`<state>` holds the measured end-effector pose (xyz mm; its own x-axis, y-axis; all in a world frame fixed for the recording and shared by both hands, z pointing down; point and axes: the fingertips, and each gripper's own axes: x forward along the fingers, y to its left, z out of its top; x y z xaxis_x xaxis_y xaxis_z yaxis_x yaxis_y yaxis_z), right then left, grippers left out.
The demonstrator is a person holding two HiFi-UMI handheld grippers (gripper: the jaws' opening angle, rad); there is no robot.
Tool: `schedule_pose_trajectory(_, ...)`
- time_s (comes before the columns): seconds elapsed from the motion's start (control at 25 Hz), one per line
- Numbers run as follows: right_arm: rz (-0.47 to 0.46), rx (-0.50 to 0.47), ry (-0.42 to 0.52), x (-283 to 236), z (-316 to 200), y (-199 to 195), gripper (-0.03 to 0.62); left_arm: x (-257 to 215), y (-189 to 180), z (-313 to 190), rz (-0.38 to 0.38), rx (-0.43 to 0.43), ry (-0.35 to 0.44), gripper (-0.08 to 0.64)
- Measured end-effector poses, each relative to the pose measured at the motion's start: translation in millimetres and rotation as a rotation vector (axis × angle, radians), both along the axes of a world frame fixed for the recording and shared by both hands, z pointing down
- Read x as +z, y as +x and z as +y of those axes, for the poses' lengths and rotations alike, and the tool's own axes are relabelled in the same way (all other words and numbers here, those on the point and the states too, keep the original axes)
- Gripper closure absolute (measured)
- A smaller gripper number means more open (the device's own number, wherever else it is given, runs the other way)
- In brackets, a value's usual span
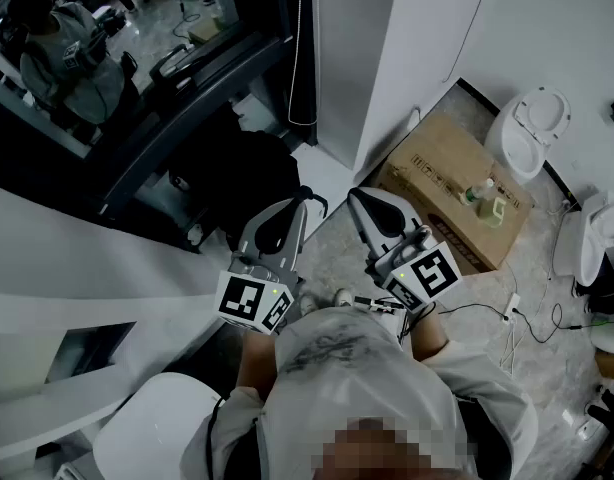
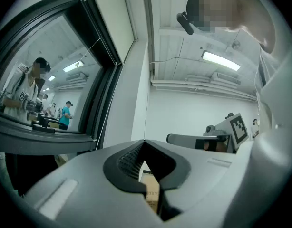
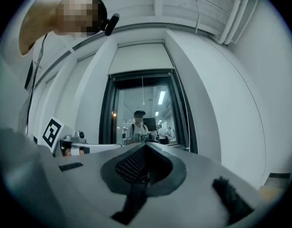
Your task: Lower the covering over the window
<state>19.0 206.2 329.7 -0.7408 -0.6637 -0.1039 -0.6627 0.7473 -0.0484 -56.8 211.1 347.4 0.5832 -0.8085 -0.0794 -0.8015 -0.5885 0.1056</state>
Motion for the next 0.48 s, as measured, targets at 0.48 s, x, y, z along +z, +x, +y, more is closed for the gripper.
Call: schedule_pose_trajectory(0.48,-0.035,-0.007,-0.011,-1,-3,40,0.577,3,34,0,-0.015,-0.040,-0.020,0.554)
